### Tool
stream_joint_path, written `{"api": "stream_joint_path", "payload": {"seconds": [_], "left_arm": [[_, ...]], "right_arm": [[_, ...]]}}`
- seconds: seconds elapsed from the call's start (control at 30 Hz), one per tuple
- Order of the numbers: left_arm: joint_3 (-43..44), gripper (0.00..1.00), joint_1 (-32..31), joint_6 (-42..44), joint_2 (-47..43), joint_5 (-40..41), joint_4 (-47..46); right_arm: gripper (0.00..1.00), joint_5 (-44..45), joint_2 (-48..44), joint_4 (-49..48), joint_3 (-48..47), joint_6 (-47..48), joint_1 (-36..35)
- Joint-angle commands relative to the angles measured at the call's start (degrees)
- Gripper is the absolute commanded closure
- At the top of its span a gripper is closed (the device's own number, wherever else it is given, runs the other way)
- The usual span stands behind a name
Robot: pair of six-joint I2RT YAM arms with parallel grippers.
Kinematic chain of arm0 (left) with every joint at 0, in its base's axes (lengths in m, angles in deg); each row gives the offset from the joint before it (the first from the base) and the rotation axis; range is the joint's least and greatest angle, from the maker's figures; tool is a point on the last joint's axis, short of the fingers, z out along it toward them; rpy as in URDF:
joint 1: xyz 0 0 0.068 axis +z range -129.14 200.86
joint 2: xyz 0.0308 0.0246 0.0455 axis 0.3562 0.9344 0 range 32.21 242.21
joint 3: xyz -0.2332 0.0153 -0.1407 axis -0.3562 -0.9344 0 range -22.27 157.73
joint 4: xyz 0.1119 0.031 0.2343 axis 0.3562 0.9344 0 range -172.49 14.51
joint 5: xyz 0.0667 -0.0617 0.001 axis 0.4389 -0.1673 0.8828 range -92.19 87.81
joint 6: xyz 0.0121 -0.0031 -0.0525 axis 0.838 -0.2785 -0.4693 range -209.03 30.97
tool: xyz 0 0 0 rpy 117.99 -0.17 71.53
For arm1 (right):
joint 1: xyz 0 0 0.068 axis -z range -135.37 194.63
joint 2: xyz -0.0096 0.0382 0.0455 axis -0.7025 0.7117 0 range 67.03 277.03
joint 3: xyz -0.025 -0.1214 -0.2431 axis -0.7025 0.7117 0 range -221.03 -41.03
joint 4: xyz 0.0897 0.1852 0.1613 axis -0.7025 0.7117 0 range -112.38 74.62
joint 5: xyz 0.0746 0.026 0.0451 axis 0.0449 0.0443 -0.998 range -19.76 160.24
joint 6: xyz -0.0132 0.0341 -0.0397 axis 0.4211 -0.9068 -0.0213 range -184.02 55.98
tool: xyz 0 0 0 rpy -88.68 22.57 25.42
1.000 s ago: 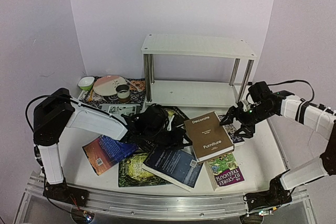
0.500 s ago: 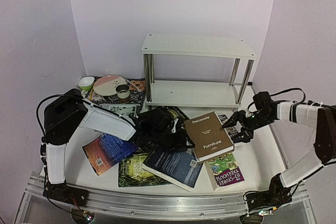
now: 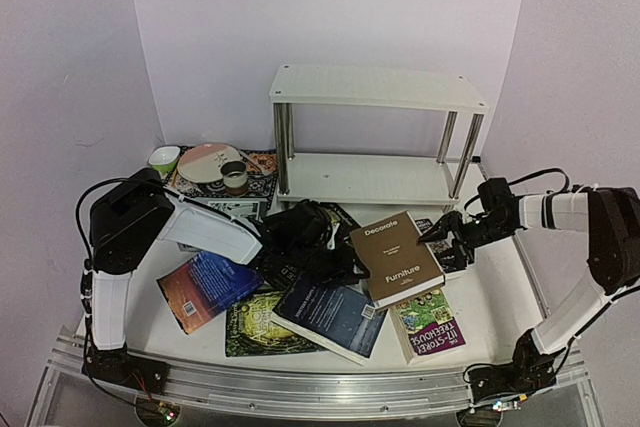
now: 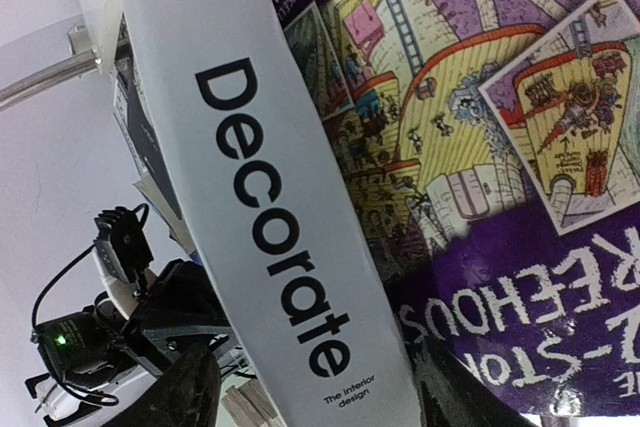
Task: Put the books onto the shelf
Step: Pick up the book from the book pile.
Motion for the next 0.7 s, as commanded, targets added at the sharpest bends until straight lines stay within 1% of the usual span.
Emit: {"api": "stream_joint_path", "payload": {"seconds": [0.0,0.1,0.23,0.3,0.4,0.5,0.6,0.67], "left_arm": [[2.2,0.66,0.5,0.6,0.5,-0.8,-2.4],[2.7,0.69,0.8,0.6,1.1,-2.0,-2.4],[3.0,0.85,0.8,1.8,1.4,-2.6,-2.4],[2.6,0.89,0.8,2.1,1.3,-2.6,-2.4],[2.0,0.90,0.8,2.9,1.1,-2.4,-2.4],[1.7,0.90,0.9,3.2,1.3,-2.6,-2.4],[1.6,0.90,1.0,3.6,1.4,-2.7,-2.5],[1.5,0.90,1.0,4.2,1.6,-2.5,-2.4]], "right_arm": [[0.38,-5.2,-2.0,-0.8,0.2,-1.5,0.3],[0.47,-7.6,-3.5,-0.8,0.2,-2.1,0.3],[0.48,-9.2,-6.6,-0.8,0.6,-2.7,0.3],[0.47,-9.8,-7.5,-0.8,0.7,-3.1,0.3],[0.44,-10.1,-7.8,0.0,0.2,-2.4,0.0],[0.43,-9.8,-6.7,4.0,-1.2,0.9,-0.6],[0.43,-10.4,-5.5,5.0,-2.1,2.1,-1.8],[0.41,-9.2,-5.5,7.5,-3.3,3.9,-3.5]]}}
